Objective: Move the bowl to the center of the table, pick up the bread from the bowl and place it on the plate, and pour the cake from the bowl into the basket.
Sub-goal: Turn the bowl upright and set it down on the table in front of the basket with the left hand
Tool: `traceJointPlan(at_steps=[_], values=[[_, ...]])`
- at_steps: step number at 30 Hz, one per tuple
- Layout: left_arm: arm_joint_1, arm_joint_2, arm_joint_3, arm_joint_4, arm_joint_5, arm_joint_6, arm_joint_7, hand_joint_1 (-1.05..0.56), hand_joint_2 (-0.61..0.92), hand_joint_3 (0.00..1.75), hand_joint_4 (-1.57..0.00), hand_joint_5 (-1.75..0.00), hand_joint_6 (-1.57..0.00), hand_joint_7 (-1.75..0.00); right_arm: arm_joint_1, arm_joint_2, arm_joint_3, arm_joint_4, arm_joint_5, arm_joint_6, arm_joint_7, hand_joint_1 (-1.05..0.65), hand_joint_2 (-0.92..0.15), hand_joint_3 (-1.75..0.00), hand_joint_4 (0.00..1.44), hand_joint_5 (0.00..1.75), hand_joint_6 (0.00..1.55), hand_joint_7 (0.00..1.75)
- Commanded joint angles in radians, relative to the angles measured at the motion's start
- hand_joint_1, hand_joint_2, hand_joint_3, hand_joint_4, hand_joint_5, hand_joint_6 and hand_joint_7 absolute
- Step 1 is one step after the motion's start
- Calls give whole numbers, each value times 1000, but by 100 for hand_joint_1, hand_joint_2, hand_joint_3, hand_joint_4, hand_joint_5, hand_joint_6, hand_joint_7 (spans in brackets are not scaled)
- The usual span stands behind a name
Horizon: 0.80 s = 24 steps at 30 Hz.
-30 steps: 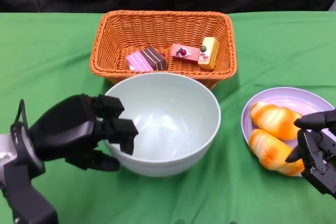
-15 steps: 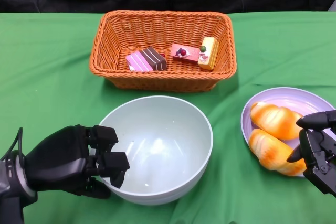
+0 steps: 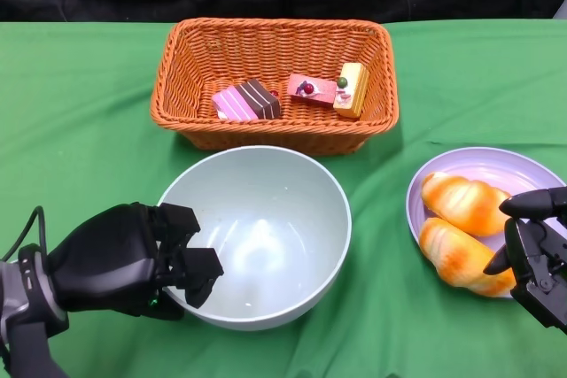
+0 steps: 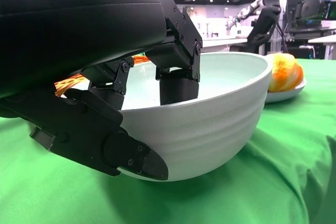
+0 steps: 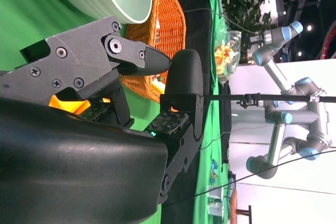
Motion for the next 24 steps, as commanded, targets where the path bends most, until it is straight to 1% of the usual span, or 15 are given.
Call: traceJointPlan(at_steps=[1,2,3,5,6,7,8,11,13,16,17,18,20,23,24], values=[[-8,36,29,-58,-79,-46,-125,-18,82,2,-74,-168,-77,-121,3,-10,-5,-7,0,-7,-1,-12,-75,-74,70,161,69,121],[-4,45,41,-76,-110,-63,-184,-19,83,1,-75,-157,-86,-92,3,-11,-6,-5,2,-9,2,-12,-75,-74,70,161,69,120],[-2,58,52,-93,-142,-80,-258,-22,85,1,-77,-134,-95,-56,2,-11,-7,-4,5,-9,4,-12,-75,-73,70,162,69,120],[3,80,74,-125,-203,-106,-399,-25,90,2,-83,-80,-98,-19,2,-11,-8,-3,6,-8,4,-12,-75,-73,70,162,69,120],[-2,98,86,-137,-260,-125,-532,-25,91,2,-86,-62,-98,-11,2,-11,-8,-3,3,-9,4,-12,-75,-73,70,162,69,120],[-9,112,94,-138,-336,-148,-677,-30,92,4,-70,-35,-75,-5,2,-12,-8,-4,3,-8,4,-12,-75,-73,70,162,69,120],[-10,123,102,-144,-399,-160,-789,-37,92,3,-57,-17,-56,-2,2,-12,-8,-4,3,-8,5,-12,-75,-73,70,163,69,121],[-27,147,82,-117,-699,-208,-1151,-51,91,2,-33,-3,-29,0,2,-14,-9,-2,3,-9,7,-12,-75,-73,69,164,68,122],[-13,161,67,-145,-918,-180,-1349,-56,89,0,-26,-1,-23,0,1,-14,-10,-1,8,-7,9,-13,-75,-73,69,164,69,122],[28,181,78,-244,-1231,-49,-1652,-67,89,0,-21,0,-19,0,0,-13,-10,1,12,-7,11,-13,-75,-73,70,165,68,122],[48,173,123,-299,-1394,76,-1839,-68,89,0,-21,0,-19,0,0,-13,-10,2,10,-6,10,-13,-75,-73,70,165,68,122],[61,166,159,-336,-1510,167,-1976,-75,91,2,-14,0,-14,0,-1,-13,-9,2,9,-6,9,-13,-75,-73,70,165,68,122],[71,135,271,-389,-1728,424,-2249,-83,91,2,-11,0,-13,-1,0,-10,-6,-1,2,-2,2,-13,-75,-72,70,165,69,122],[83,96,374,-387,-1850,570,-2393,-95,92,8,-12,-1,-16,-2,1,-8,-2,-4,0,1,0,-14,-75,-72,70,164,69,122],[91,79,408,-380,-1882,592,-2418,-99,92,17,-17,-3,-18,-2,1,-9,0,-5,-3,2,0,-14,-76,-72,69,165,68,123]])
